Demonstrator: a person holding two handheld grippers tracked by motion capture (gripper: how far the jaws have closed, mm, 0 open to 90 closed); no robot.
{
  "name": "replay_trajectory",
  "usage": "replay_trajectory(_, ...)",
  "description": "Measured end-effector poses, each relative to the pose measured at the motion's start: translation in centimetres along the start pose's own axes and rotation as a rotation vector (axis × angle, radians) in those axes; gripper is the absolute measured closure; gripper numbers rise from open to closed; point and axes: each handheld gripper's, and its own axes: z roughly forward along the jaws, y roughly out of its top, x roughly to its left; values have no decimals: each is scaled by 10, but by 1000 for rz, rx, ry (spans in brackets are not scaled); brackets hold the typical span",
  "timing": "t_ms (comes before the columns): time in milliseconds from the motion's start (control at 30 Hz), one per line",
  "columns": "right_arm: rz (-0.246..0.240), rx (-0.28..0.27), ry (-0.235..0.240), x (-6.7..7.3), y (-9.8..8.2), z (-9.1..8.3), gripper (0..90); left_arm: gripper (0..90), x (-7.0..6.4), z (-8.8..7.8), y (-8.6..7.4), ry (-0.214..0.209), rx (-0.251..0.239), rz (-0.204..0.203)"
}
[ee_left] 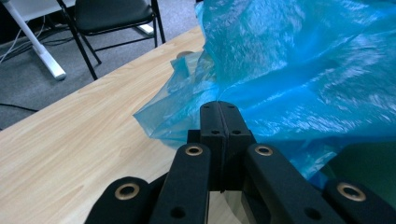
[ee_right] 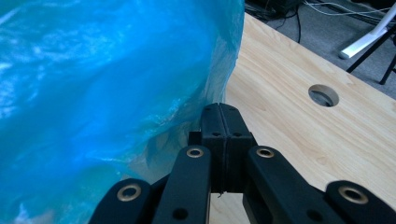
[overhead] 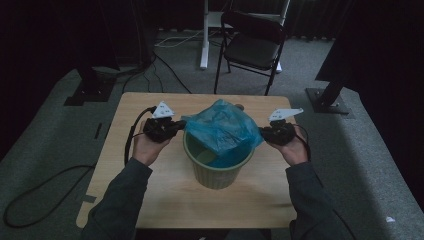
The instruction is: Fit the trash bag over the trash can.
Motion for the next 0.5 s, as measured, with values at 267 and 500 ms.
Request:
replay_trajectory(267, -2, -12, 33, 13, -10, -6, 899, 896, -6, -13, -25, -32, -7, -39)
replay_trajectory(500, -18, -5, 47, 22, -14, -10, 898, 897, -16, -15, -34, -47, 18, -14)
